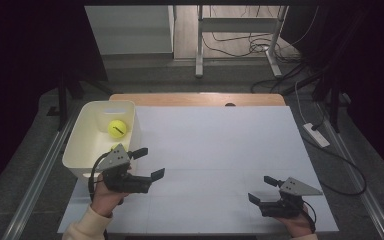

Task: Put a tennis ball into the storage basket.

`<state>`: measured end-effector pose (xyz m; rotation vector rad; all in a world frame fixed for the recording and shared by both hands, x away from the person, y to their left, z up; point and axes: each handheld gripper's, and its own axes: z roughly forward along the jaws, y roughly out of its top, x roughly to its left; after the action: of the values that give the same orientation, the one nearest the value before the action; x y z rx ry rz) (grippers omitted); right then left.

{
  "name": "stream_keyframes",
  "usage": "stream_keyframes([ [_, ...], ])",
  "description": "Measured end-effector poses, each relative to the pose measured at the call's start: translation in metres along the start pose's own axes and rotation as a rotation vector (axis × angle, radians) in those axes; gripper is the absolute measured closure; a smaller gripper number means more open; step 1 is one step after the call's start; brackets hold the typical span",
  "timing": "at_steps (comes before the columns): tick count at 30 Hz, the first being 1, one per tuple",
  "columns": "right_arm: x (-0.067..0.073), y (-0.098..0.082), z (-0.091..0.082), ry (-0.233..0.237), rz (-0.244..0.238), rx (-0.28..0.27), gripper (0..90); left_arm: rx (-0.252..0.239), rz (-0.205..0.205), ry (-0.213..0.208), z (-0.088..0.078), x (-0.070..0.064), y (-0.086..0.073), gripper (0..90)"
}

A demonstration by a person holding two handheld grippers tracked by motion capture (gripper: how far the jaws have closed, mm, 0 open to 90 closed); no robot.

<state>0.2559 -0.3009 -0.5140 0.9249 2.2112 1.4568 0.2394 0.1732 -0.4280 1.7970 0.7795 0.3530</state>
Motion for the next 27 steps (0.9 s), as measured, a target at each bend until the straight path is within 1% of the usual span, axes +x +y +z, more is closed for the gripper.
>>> stream_keyframes([
  [3, 0.0, 0.0, 0.0, -0.002, 0.0, 0.001, 11.2, 0.006, 0.008, 0.005, 0.0, -0.003, -0.007, 11.5],
  [10, -0.001, 0.0, 0.0, -0.004, 0.0, 0.003, 11.1, 0.006, 0.007, -0.009, -0.001, -0.006, -0.023, 11.4],
  [12, -0.001, -0.001, 0.0, -0.004, 0.0, 0.004, 11.2, 0.01, 0.0, -0.009, -0.001, -0.006, -0.028, 11.3],
  [14, -0.001, -0.001, 0.0, -0.005, 0.0, 0.004, 11.2, 0.018, -0.007, -0.011, -0.001, -0.006, -0.034, 11.3],
  [18, 0.0, -0.001, 0.0, -0.005, -0.002, 0.005, 11.1, 0.038, -0.006, -0.01, 0.001, -0.005, -0.044, 11.2],
  [23, -0.001, -0.001, 0.0, -0.005, -0.005, 0.009, 11.2, 0.076, 0.012, 0.018, 0.005, -0.004, -0.06, 10.8],
  [27, -0.001, -0.001, -0.002, -0.01, 0.001, 0.005, 11.1, 0.095, 0.02, 0.029, 0.008, -0.001, -0.071, 10.7],
])
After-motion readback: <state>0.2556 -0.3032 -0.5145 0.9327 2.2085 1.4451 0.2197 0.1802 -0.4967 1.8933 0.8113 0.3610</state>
